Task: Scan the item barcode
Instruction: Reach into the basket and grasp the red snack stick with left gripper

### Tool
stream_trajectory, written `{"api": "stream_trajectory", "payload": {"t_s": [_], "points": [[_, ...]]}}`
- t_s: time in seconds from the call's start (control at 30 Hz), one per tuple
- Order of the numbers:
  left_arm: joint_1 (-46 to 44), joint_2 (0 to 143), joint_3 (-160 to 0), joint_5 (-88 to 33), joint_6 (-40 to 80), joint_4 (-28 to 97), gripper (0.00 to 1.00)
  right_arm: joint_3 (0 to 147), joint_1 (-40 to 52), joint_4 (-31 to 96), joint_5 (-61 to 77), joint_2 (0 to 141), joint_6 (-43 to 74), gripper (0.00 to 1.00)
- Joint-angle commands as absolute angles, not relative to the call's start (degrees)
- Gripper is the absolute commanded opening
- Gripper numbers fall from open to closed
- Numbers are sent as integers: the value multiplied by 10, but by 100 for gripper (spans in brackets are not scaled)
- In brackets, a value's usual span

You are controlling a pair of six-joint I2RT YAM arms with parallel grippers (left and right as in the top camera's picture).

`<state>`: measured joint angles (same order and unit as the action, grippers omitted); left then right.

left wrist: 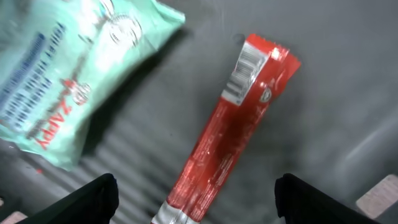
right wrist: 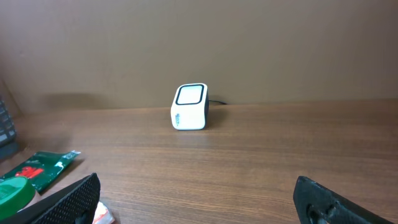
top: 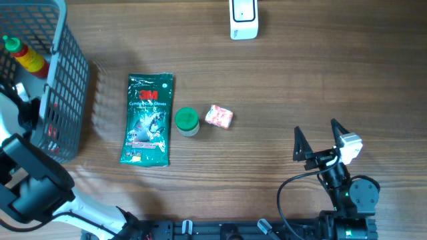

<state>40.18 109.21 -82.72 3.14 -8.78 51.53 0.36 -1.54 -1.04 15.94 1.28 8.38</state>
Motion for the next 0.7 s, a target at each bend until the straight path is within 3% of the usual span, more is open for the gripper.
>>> {"api": "stream_trajectory", "payload": {"t_s": [0.0, 0.13, 0.27, 0.33, 0.37, 0.43, 0.47, 0.67], "points": [[401, 1100, -781, 28, -143, 496, 89, 3, -11, -12, 150, 10, 90, 100], [401, 1100, -735, 29, -148, 449, 91, 3, -11, -12, 150, 10, 90, 100], [401, 1100, -698, 29, -148, 412, 82, 3, -11, -12, 150, 10, 90, 100], [401, 1100, -687, 28, -148, 399, 52, 3, -11, -12, 150, 10, 90, 100], [401, 1100, -686, 28, -148, 396, 31, 3, -11, -12, 150, 10, 90, 100], [401, 1100, -686, 29, -148, 396, 9, 3, -11, -12, 150, 10, 90, 100], [401, 1100, -686, 28, -148, 396, 4, 3, -11, -12, 150, 10, 90, 100], [401, 1099, -703, 29, -146, 395, 4, 3, -11, -12, 150, 10, 90, 100]]}}
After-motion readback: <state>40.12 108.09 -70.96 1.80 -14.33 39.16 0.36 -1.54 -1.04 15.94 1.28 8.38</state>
